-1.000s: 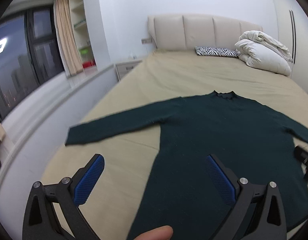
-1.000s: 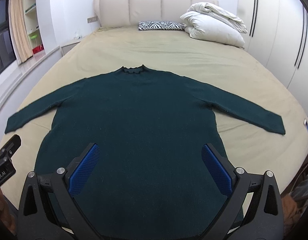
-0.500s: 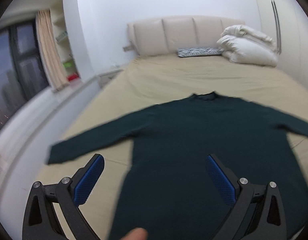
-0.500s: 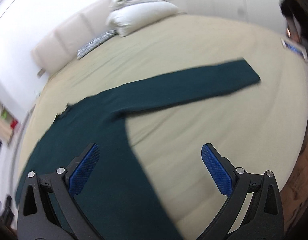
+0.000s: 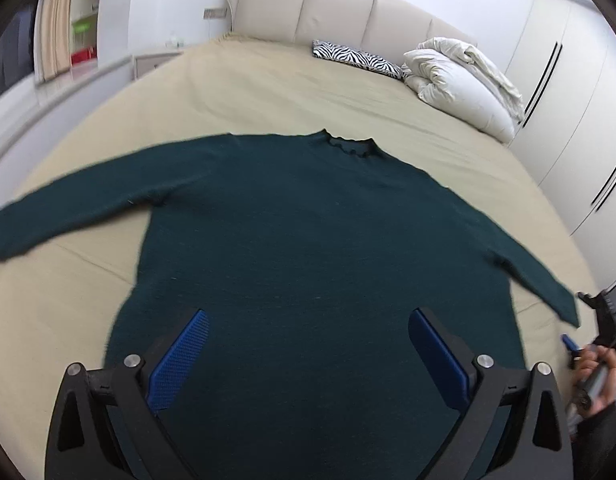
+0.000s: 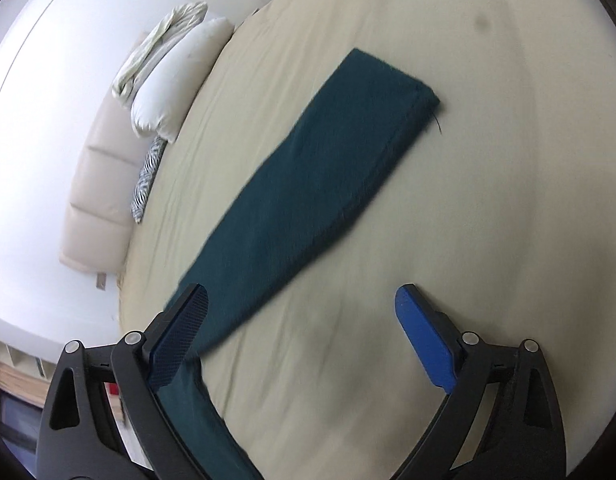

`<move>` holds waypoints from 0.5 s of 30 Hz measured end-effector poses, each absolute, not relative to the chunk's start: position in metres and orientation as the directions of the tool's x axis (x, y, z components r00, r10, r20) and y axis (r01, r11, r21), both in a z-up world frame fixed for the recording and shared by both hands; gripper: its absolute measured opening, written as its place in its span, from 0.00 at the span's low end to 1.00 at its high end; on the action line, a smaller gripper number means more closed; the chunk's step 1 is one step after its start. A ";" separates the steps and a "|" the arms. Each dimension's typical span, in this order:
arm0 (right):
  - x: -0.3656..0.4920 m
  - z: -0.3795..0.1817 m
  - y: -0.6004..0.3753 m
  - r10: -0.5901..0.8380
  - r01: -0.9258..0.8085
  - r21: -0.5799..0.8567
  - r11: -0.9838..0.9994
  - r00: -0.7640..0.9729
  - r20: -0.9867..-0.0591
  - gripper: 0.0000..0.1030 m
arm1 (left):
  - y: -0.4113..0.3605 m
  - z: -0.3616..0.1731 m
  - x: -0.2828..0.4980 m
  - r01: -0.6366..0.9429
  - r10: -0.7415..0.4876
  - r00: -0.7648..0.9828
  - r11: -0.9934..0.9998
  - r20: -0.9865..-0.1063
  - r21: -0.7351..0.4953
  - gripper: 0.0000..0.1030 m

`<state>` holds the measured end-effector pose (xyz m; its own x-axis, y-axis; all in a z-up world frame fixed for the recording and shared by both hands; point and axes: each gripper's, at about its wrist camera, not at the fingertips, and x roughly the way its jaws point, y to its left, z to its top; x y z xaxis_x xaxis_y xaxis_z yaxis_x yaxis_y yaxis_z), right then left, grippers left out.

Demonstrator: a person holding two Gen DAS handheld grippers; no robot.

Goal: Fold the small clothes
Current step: 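Move the right tool to the sweater sleeve cuff and grasp it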

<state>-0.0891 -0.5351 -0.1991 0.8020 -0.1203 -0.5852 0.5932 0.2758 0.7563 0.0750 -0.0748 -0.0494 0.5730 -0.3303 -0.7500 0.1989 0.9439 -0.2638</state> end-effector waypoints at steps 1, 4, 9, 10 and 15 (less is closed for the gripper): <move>-0.088 -0.204 -0.542 -0.125 0.589 0.763 0.266 0.806 -0.578 0.91 | -0.075 -0.051 0.078 0.199 -0.348 0.566 0.937 -0.747 -0.286 0.91; -0.083 -0.218 -0.579 -0.146 0.596 0.775 0.210 0.803 -0.578 0.84 | -0.072 -0.053 0.085 0.209 -0.430 0.537 0.901 -0.726 -0.379 0.87; -0.070 -0.219 -0.615 -0.174 0.638 0.736 0.228 0.770 -0.614 0.55 | -0.076 -0.068 0.099 0.207 -0.486 0.489 0.872 -0.724 -0.444 0.84; -0.066 -0.218 -0.622 -0.177 0.647 0.725 0.237 0.762 -0.623 0.45 | -0.077 -0.070 0.101 0.208 -0.495 0.480 0.866 -0.724 -0.454 0.81; -0.035 -0.182 -0.616 -0.215 0.700 0.632 0.332 0.709 -0.672 0.08 | -0.077 -0.077 0.118 0.203 -0.529 0.453 0.845 -0.718 -0.495 0.73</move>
<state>-0.0346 -0.6161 -0.1823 0.7087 -0.2145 -0.6721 0.7000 0.3323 0.6321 0.1175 -0.0770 -0.0766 0.4529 -0.5292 -0.7175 0.2029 0.8448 -0.4951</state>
